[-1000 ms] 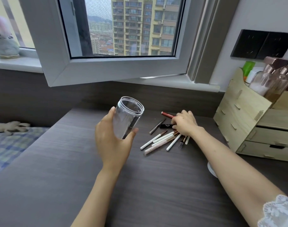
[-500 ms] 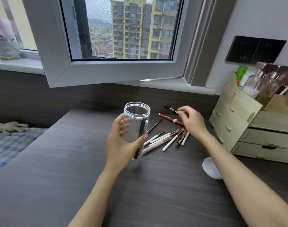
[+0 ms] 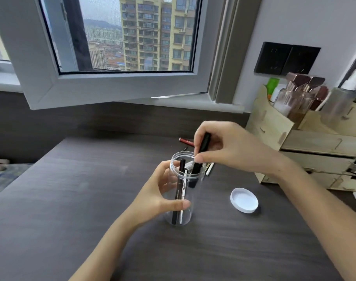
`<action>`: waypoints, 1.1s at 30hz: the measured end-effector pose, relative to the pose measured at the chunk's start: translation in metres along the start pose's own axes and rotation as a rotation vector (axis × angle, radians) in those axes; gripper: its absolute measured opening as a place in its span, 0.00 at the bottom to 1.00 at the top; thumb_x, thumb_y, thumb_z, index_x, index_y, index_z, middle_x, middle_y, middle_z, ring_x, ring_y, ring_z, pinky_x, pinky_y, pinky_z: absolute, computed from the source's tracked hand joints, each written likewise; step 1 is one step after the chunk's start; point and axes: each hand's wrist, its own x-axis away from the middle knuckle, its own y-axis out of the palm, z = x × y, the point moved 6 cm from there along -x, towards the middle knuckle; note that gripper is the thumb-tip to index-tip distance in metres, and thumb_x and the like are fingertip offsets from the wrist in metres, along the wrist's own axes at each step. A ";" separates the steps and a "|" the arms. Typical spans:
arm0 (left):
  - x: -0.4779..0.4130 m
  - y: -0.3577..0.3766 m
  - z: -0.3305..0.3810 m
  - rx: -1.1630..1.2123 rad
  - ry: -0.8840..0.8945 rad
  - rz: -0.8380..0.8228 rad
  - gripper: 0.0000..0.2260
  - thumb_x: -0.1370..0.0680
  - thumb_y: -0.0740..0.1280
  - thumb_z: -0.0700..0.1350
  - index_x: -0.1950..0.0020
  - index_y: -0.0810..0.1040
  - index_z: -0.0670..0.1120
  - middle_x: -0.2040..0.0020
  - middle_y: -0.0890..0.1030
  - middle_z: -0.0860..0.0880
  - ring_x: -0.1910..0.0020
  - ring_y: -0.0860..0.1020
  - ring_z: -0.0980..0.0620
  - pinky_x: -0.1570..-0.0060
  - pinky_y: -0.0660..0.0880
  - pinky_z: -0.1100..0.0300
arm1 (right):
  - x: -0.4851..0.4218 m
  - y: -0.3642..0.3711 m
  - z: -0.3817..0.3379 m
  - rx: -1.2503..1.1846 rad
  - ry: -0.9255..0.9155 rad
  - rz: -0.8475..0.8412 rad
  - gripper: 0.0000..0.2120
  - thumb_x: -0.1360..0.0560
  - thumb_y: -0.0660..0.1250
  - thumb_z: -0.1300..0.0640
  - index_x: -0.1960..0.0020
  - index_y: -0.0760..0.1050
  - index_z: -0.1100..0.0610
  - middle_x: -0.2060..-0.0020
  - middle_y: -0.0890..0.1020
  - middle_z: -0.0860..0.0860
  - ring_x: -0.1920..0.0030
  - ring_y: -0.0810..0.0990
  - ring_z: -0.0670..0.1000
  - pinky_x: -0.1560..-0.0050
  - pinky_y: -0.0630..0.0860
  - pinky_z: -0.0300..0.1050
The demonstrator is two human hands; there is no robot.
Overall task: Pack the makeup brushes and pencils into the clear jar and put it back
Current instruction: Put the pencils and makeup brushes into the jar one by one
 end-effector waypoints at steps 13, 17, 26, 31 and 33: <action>-0.002 -0.010 -0.008 0.067 -0.087 -0.073 0.35 0.43 0.78 0.42 0.37 0.73 0.53 0.40 0.81 0.55 0.38 0.77 0.53 0.35 0.71 0.60 | -0.038 -0.010 0.158 0.231 0.467 0.354 0.10 0.26 0.64 0.58 0.57 0.83 0.60 0.56 0.86 0.56 0.56 0.80 0.52 0.56 0.69 0.40; -0.004 -0.013 -0.014 0.128 -0.133 -0.080 0.36 0.43 0.77 0.43 0.36 0.74 0.51 0.40 0.81 0.51 0.39 0.78 0.50 0.44 0.75 0.60 | -0.057 0.014 0.208 0.485 0.650 0.263 0.16 0.24 0.63 0.50 0.42 0.79 0.57 0.43 0.82 0.56 0.41 0.76 0.59 0.46 0.73 0.46; -0.011 -0.013 -0.016 0.142 -0.174 -0.106 0.40 0.45 0.77 0.42 0.33 0.71 0.47 0.38 0.80 0.45 0.38 0.77 0.47 0.40 0.73 0.51 | -0.078 0.032 0.225 0.773 0.672 0.137 0.17 0.25 0.65 0.51 0.40 0.75 0.59 0.42 0.79 0.59 0.39 0.71 0.59 0.41 0.70 0.50; -0.011 -0.011 -0.016 0.141 -0.180 -0.121 0.39 0.45 0.77 0.42 0.34 0.72 0.47 0.41 0.81 0.49 0.40 0.77 0.50 0.42 0.74 0.53 | -0.068 0.014 0.209 0.393 0.625 0.455 0.14 0.23 0.62 0.58 0.40 0.73 0.64 0.42 0.79 0.62 0.41 0.75 0.62 0.44 0.71 0.49; -0.011 -0.012 -0.016 0.145 -0.182 -0.119 0.39 0.45 0.77 0.42 0.34 0.72 0.47 0.42 0.81 0.50 0.41 0.78 0.51 0.43 0.74 0.54 | -0.060 -0.007 0.191 0.200 0.551 0.634 0.11 0.22 0.59 0.59 0.44 0.75 0.63 0.45 0.80 0.61 0.43 0.77 0.62 0.46 0.72 0.48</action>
